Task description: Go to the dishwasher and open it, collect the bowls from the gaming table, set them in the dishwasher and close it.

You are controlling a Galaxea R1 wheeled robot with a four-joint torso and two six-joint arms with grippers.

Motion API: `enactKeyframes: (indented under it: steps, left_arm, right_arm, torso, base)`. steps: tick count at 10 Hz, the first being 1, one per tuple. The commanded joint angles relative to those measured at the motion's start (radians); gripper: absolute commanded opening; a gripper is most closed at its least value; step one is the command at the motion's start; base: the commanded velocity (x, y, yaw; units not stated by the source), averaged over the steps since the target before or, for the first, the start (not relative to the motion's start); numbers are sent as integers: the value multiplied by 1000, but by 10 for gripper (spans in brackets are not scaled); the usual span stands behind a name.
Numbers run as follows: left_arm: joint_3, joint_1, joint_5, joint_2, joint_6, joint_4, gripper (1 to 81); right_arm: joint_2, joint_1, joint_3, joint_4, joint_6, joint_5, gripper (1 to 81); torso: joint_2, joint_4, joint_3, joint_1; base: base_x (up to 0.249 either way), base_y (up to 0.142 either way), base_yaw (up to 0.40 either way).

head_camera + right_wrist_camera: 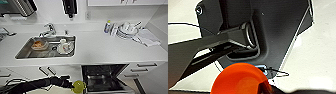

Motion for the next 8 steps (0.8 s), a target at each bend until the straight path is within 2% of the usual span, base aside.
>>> enactKeyframes:
  steps: [1,3,5,6,8]
  left_arm:
    - [-106,-150,140,99,-6,-7,10]
    - [-142,-176,142,157,-6,-13,10]
    - [-128,-197,124,205,-7,-19,10]
    - [-131,-199,95,245,-21,-21,10]
    - [-145,-199,79,303,-37,-21,10]
  right_arm:
    - [-14,-5,16,-12,-1,-75,10]
    - [-8,-1,13,-13,-3,-75,10]
    - [-3,2,13,-13,-6,-75,10]
    - [-3,2,13,-13,-6,-75,10]
    - [-3,2,12,-13,-6,-74,10]
  torso:
    - [0,0,0,0]
    - [0,0,0,0]
    - [0,0,0,0]
    - [0,0,0,0]
    - [0,0,0,0]
  base:
    - [0,0,0]
    - [0,0,0]
    - [0,0,0]
    - [0,0,0]
    - [0,0,0]
